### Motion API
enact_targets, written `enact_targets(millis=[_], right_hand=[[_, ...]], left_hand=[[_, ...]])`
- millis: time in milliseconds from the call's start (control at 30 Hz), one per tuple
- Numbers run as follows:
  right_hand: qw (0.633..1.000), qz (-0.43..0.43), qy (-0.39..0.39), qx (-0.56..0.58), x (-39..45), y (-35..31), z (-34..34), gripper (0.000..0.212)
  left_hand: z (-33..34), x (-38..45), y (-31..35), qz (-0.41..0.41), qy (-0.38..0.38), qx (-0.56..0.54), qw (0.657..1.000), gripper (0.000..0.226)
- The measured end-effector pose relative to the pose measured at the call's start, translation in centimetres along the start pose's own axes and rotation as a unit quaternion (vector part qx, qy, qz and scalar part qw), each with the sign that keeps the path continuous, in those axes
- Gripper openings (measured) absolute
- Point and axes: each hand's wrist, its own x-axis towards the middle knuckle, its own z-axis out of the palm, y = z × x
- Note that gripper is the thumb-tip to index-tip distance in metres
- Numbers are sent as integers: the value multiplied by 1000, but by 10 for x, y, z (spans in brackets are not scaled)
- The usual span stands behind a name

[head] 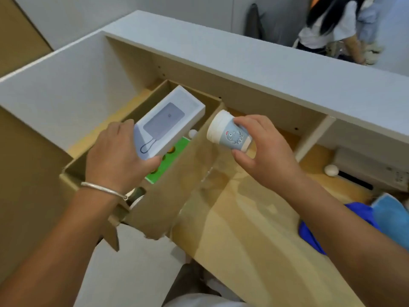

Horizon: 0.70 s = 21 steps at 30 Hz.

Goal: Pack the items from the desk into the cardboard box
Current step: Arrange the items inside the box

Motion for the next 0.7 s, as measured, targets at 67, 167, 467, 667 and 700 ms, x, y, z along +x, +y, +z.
enact_targets(millis=[67,167,467,667,700], right_hand=[[1000,-14,-5,-4,21,-18,15,60],[999,-41,-18,-2,51,-42,41,59],[998,-35,-57,-4,76,-60,95,63],[998,32,-42,-32,34,-16,64,62],[998,48,-36,-36,25,-6,57,63]], left_hand=[[-5,-1,-24,-32,-4,3,999,70],[-5,-4,-57,-63,-18,-3,998,66],[21,-3,-88,-22,-5,-30,999,87],[40,12,-32,61,-27,-56,996,85],[43,14,-19,82,-31,-61,994,83]])
